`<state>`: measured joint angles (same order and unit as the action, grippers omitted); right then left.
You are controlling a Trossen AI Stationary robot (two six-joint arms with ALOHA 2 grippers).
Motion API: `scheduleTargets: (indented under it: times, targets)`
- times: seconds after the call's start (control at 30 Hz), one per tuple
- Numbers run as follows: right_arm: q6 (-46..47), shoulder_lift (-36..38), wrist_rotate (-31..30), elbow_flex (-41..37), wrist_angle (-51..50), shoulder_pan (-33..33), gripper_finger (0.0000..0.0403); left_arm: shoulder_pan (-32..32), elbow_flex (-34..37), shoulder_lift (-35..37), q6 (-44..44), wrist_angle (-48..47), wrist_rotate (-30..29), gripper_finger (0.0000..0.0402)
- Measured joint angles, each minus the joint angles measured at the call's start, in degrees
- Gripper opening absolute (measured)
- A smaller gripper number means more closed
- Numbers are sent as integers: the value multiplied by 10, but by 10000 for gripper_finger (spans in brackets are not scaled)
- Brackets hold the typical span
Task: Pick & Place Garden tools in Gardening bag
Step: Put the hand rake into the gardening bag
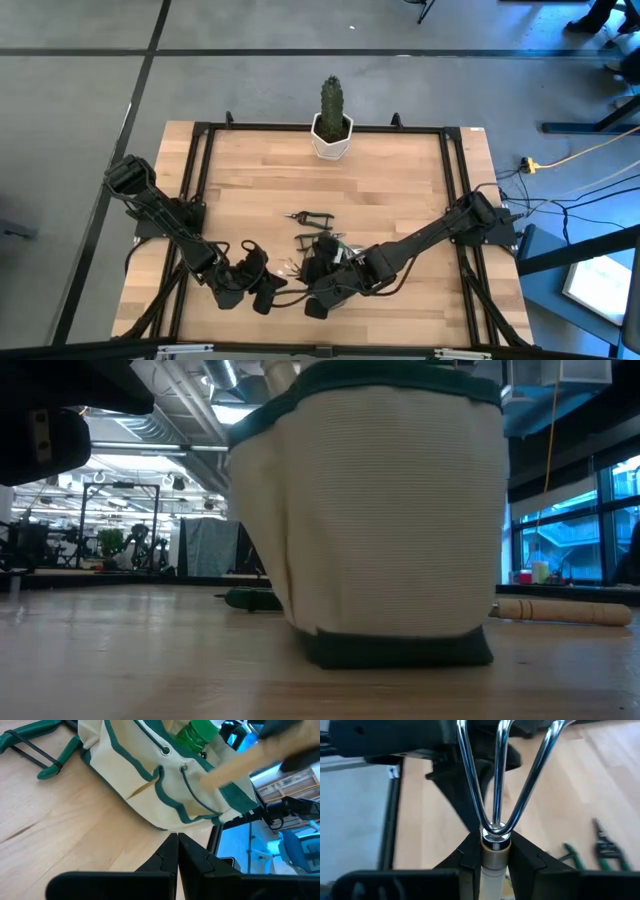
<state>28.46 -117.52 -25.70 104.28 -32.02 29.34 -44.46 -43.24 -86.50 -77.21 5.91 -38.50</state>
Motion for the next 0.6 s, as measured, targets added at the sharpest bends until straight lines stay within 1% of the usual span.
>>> scheduleTargets:
  times: [0.1, 0.3, 0.43, 0.6]
  targets:
    - [-6, 0, -13, 11, -22, 0, 67, 3, 0, 0, 0, -1, -3, 1]
    - [1, -1, -6, 9, -29, 0, 67, 9, 0, 0, 6, -1, -4, 1]
    - [24, -1, 3, 2, -40, 0, 67, 9, 0, 0, 7, -1, -4, 1]
    - [17, -1, 0, 5, -21, 1, 67, 9, 0, 0, 9, -1, -4, 1]
